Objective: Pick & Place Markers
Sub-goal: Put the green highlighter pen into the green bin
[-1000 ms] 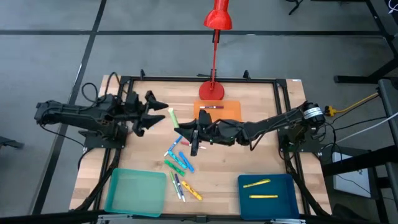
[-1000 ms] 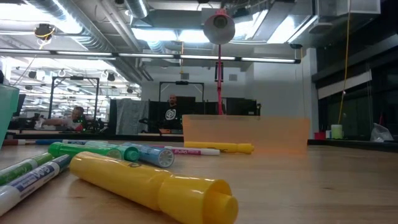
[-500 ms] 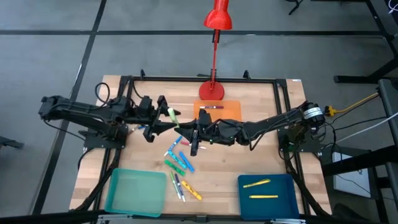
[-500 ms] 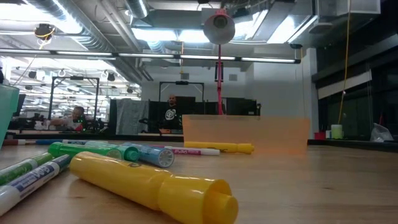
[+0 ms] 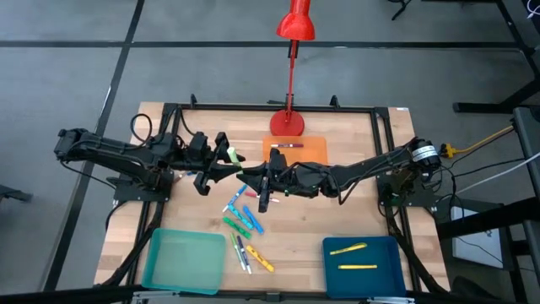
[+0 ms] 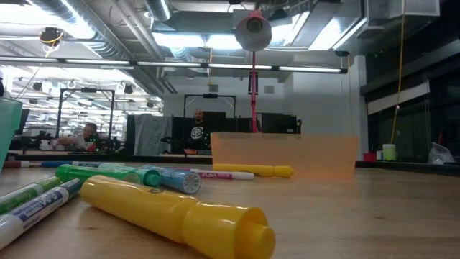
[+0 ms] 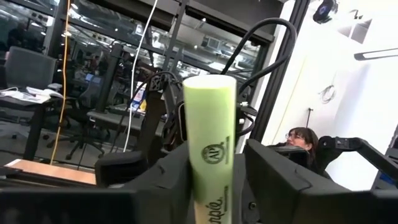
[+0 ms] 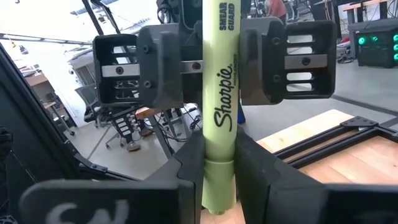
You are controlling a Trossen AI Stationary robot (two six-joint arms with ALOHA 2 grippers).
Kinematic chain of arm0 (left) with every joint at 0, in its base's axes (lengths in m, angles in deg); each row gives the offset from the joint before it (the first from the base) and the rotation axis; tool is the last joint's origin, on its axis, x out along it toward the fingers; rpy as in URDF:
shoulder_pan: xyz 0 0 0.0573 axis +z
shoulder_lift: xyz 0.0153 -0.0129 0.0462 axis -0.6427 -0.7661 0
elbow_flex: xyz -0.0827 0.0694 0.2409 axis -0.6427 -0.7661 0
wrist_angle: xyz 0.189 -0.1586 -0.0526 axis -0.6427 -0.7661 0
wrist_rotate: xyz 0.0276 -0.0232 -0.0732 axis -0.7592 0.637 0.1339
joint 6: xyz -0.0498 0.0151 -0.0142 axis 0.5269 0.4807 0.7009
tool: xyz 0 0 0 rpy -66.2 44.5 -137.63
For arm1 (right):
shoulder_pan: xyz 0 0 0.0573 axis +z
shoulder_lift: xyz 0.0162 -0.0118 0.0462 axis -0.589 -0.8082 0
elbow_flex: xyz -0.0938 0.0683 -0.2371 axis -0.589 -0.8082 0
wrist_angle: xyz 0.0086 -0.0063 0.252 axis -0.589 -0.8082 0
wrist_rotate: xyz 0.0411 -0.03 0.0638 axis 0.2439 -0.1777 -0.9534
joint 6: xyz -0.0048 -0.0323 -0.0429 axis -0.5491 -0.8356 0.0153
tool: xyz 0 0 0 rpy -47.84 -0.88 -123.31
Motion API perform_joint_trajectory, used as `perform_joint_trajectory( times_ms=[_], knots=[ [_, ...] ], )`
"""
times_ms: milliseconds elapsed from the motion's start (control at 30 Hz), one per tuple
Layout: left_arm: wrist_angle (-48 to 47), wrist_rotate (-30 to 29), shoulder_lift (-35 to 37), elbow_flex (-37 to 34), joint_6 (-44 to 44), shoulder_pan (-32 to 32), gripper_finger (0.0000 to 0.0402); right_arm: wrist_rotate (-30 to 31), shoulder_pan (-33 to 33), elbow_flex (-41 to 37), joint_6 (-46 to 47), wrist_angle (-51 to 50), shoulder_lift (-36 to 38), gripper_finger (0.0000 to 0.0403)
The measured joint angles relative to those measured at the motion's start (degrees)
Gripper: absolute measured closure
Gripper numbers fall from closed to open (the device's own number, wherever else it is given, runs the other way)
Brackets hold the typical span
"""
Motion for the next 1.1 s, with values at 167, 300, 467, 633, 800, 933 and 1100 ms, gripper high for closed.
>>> perform_joint_trajectory(
  times_ms=[167,300,467,633,800,933,1100],
  knots=[
    [-0.64,0.08,0.00,0.00,0.03,0.02,0.0326,-0.59,0.04,0.02,-0.11,-0.12,0.00,0.0337],
    [-1.19,0.13,0.04,0.00,-0.10,0.00,0.0341,-1.25,0.04,0.01,-0.11,-0.50,0.00,0.0334],
    [-1.69,0.16,0.00,0.00,-1.59,0.00,0.0341,-1.47,0.02,0.00,1.74,-0.41,-0.02,0.0283],
    [-2.49,0.96,0.20,0.00,-2.09,0.00,0.0341,-1.68,0.41,0.00,0.90,-0.77,0.13,0.0239],
    [-8.18,1.77,2.85,0.01,-2.06,0.00,0.0341,-4.00,0.96,0.00,0.00,-2.81,1.55,0.0215],
    [-13.37,2.91,6.50,0.02,-1.98,-0.72,0.0341,-4.00,2.13,0.00,0.02,-7.83,3.91,0.0211],
    [-21.05,3.28,10.46,0.02,-0.71,-4.30,0.0341,-3.94,3.77,0.00,0.07,-12.35,6.72,0.0219]
  ],
)
